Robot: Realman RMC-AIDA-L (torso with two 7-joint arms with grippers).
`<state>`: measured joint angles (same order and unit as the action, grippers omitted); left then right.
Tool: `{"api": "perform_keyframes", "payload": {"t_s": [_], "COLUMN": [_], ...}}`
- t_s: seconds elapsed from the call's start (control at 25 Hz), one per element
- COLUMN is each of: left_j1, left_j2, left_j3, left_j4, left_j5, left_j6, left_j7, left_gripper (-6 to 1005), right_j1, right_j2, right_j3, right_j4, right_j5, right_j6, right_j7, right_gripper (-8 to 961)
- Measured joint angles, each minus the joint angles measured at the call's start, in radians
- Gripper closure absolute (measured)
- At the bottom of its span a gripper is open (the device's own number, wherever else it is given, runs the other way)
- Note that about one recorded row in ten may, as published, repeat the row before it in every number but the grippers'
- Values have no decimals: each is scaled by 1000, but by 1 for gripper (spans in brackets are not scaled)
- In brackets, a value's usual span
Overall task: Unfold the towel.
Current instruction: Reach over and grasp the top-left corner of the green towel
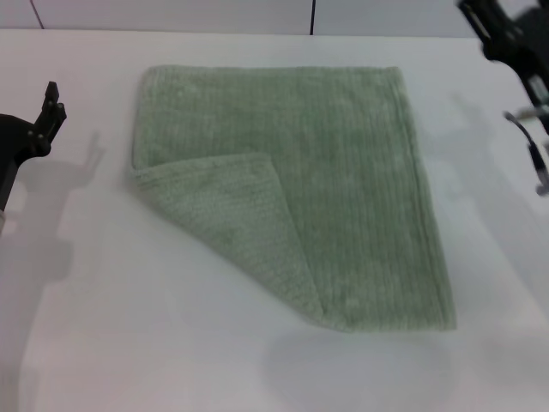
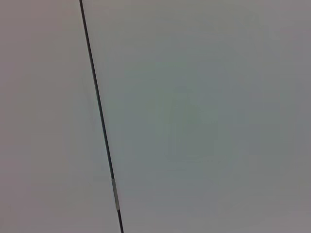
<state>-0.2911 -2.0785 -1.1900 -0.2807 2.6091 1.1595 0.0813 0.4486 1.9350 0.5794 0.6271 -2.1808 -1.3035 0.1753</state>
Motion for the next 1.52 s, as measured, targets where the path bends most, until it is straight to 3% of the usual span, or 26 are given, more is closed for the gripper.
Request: {"api": "perform_keyframes", "payload": {"t_s": [0.2, 0.32, 0.44, 0.6, 0.72, 0.84, 1.0, 1.28, 1.44, 1.52], "left_j1": [1, 1, -1, -3, -21, -34, -49, -46, -36, -27], "left_j2": [0, 0, 0, 0, 5, 5, 7, 10, 18, 26], "left_j3": [-1, 1, 12, 17, 39, 58, 108, 140, 168, 161], "left_j4": [-2, -3, -18, -26, -43, -44, -62, -95, -177, -274], "left_j5": [0, 0, 0, 2, 8, 9, 10, 11, 22, 78], "left_j6": [0, 0, -14, -29, -70, -74, -76, -83, -163, -291], "left_j7": [0, 0, -32, -68, -117, -113, -111, -119, -121, -119], "left_gripper": [152, 152, 152, 152, 153, 153, 153, 153, 153, 154], "right_j1": [26, -2, -12, 61, 145, 186, 182, 202, 294, 344], "right_j2": [-94, -100, -58, 47, 115, 130, 132, 134, 122, 118], "right_j3": [208, 400, 576, 830, 991, 1040, 1053, 1099, 1168, 1199], "right_j4": [280, 488, 648, 757, 747, 740, 749, 733, 631, 561], "right_j5": [-137, -282, -404, -491, -499, -501, -473, -475, -491, -502], "right_j6": [566, 957, 1324, 1869, 2138, 2248, 2260, 2270, 2367, 2403], "right_j7": [1, 4, -12, -130, -267, -327, -381, -335, -312, -320], "right_gripper": [135, 143, 249, 405, 557, 680, 827, 938, 953, 952]}}
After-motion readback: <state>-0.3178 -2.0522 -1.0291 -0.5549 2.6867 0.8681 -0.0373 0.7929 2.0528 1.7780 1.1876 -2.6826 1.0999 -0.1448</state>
